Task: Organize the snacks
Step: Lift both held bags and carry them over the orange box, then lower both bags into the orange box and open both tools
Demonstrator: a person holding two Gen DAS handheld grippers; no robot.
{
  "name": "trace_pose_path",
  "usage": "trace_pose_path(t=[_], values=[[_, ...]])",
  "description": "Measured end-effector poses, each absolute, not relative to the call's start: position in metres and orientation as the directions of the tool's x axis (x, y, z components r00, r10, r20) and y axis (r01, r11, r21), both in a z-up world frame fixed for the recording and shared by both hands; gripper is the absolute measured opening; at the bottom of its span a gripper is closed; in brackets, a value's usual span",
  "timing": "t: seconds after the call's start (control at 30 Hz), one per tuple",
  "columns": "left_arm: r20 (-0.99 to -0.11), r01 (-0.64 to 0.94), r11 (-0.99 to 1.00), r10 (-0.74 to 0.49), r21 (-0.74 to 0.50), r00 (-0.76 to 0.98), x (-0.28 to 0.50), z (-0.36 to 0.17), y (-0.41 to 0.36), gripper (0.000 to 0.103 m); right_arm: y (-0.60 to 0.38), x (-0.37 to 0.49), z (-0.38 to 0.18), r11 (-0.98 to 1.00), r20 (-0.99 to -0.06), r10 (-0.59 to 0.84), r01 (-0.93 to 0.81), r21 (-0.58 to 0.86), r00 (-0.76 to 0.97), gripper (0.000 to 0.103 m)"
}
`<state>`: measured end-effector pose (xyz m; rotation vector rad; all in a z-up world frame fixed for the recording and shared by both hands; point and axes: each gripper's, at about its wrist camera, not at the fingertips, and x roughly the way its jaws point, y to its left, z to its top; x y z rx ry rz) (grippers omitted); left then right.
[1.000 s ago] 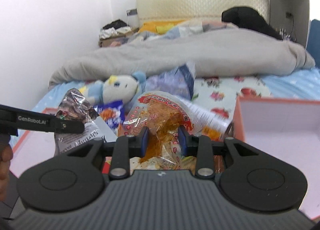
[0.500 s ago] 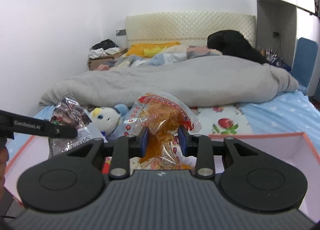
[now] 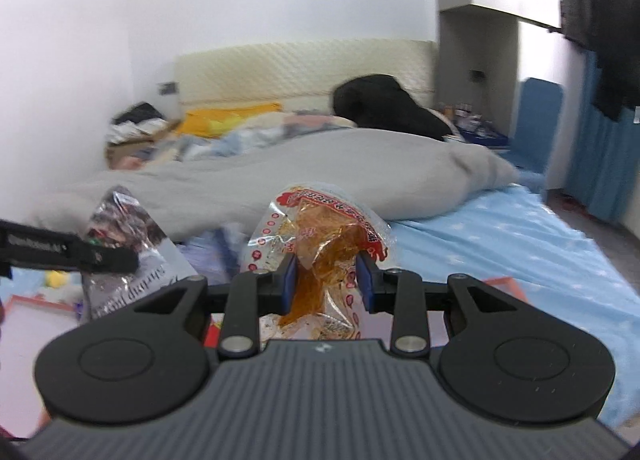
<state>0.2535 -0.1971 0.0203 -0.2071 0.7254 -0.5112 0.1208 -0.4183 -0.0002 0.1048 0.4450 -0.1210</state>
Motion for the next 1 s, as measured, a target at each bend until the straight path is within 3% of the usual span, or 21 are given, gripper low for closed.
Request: trace_pose_path(t=[0.53, 1.0], values=[[-0.732, 0.518, 0.788, -0.562, -0.332, 0.386, 0.293, -0.066, -0.359, 0.033, -0.514, 0.118, -0.072, 0.938, -0.594, -0.215, 0.333, 0.095, 0.775, 0.034], [-0.814, 0.518, 0.801, -0.498, -0.298, 0.301, 0.304, -0.118, -0.378, 0.034, -0.526, 0.129, -0.13, 0.928, -0.713, -0.145, 0.344, 0.143, 0.686, 0.036]])
